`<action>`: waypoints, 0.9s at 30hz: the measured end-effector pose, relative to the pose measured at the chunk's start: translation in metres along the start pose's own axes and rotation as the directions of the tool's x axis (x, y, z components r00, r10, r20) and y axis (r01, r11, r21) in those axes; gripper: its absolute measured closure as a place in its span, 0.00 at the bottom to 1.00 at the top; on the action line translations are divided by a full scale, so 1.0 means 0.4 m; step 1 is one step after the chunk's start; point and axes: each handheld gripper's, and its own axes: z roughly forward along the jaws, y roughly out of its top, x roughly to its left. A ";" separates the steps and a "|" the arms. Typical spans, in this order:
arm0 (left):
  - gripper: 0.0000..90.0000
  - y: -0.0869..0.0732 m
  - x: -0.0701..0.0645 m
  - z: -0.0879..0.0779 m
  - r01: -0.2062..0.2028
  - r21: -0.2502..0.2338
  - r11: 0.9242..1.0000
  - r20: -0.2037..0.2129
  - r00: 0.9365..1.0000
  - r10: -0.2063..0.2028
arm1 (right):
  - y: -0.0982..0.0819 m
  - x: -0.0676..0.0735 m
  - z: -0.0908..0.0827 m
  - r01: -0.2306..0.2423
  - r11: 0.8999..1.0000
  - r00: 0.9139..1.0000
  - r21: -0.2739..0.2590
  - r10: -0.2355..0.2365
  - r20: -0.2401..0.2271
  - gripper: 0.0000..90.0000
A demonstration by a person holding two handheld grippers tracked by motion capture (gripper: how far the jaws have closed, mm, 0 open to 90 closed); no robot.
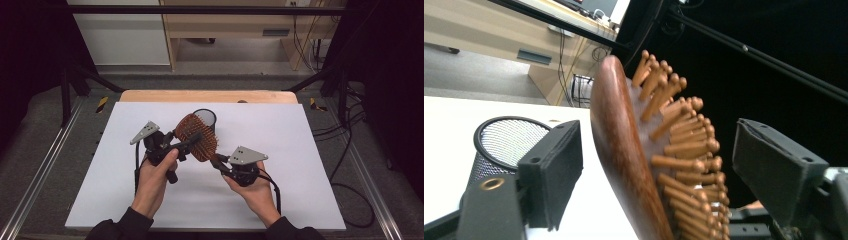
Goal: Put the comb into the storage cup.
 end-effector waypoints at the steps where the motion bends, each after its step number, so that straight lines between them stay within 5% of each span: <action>1: 0.27 0.000 0.001 0.000 0.005 -0.001 1.000 0.000 1.000 -0.005 | -0.001 0.000 0.001 0.000 1.000 1.000 0.000 0.000 0.000 0.81; 22: 0.46 -0.004 0.002 0.010 0.069 0.014 0.998 -0.003 0.998 -0.069 | -0.008 0.011 0.008 0.007 1.000 1.000 0.005 -0.008 0.028 0.81; 27: 0.52 -0.005 -0.001 0.004 0.119 0.007 0.993 0.000 0.993 -0.119 | -0.010 0.017 0.011 0.020 1.000 0.999 0.013 -0.020 0.040 0.81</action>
